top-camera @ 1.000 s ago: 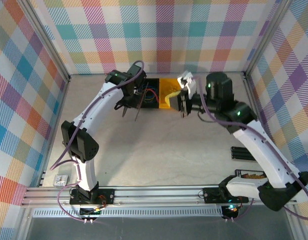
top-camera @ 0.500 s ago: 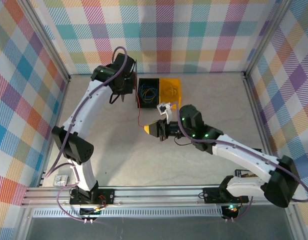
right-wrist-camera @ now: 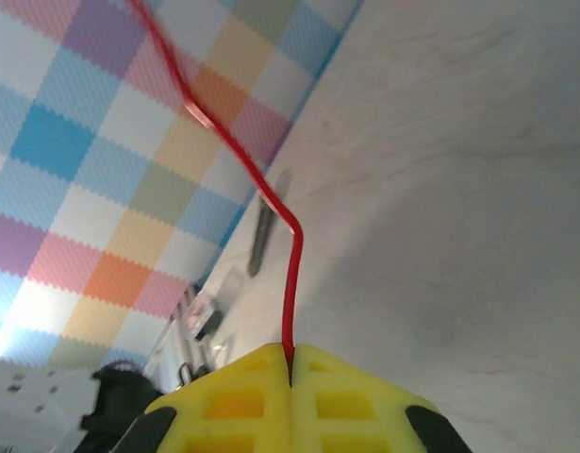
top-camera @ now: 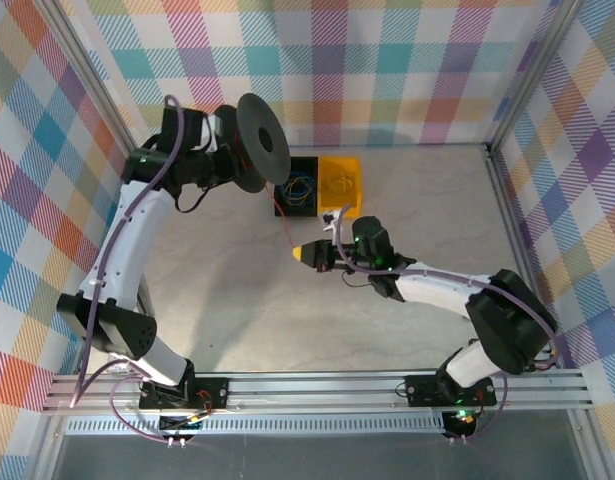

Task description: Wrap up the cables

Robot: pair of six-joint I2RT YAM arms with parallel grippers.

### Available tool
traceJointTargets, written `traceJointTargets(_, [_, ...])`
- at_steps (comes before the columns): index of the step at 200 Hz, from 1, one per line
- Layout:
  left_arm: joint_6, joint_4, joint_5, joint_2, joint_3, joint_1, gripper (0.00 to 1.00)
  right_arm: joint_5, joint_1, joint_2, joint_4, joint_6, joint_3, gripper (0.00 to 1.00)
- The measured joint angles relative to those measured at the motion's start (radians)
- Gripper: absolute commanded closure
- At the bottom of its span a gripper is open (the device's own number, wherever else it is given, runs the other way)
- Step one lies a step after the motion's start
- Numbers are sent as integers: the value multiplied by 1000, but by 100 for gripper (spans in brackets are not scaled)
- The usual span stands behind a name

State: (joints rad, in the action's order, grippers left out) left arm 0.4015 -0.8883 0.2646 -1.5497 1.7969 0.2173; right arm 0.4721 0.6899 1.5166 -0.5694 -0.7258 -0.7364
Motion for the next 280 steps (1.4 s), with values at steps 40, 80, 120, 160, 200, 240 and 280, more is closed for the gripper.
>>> traceJointTargets(40, [43,102,274,85,-179,-112,100,161,-213,66,-68,8,-15,100])
traceJointTargets(80, [-72,101,454,169,-244,-124,100,386,-379,145,-80,20,-124,100])
traceJointTargets(120, [-240,51,541,237,-299,-130,100,587,-464,194,-56,34,-224,100])
traceJointTargets(160, [-504,-122,599,258,-302,-141,100,685,-570,272,66,60,-309,100])
traceJointTargets(200, [-659,-237,599,336,-299,-112,100,676,-676,350,230,83,-409,100])
traceJointTargets(240, [-630,-219,482,335,-296,-98,100,642,-635,302,411,185,-507,100])
traceJointTargets(280, [-570,-182,160,312,-279,0,100,538,-563,143,695,338,-538,37])
